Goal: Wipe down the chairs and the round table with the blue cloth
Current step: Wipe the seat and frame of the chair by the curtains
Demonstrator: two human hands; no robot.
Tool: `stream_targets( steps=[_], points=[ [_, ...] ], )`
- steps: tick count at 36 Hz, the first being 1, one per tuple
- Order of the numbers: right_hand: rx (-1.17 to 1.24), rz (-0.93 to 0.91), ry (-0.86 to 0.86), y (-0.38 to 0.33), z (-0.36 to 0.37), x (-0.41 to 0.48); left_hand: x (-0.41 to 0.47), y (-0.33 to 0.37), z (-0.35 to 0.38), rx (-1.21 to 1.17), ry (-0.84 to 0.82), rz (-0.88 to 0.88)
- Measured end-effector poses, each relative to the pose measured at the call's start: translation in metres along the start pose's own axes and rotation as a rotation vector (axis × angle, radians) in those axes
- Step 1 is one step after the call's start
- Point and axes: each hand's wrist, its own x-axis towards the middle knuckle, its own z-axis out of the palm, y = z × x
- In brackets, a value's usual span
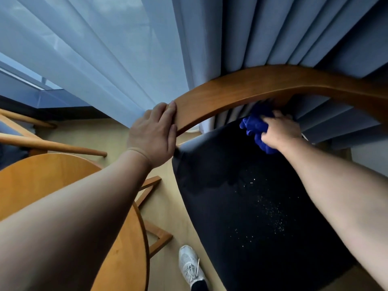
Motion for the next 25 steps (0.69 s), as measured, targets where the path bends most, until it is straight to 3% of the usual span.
stream_targets(
  steps=[16, 25],
  points=[
    [0.025, 0.031, 0.02, -0.032, 0.003, -0.024, -0.007, -0.001, -0.003, -0.032, 0.014, -0.003],
    [-0.035, -0.186, 0.056, -0.1, 0.036, -0.085, -0.007, -0.002, -0.003, -0.023, 0.009, -0.013]
  ],
)
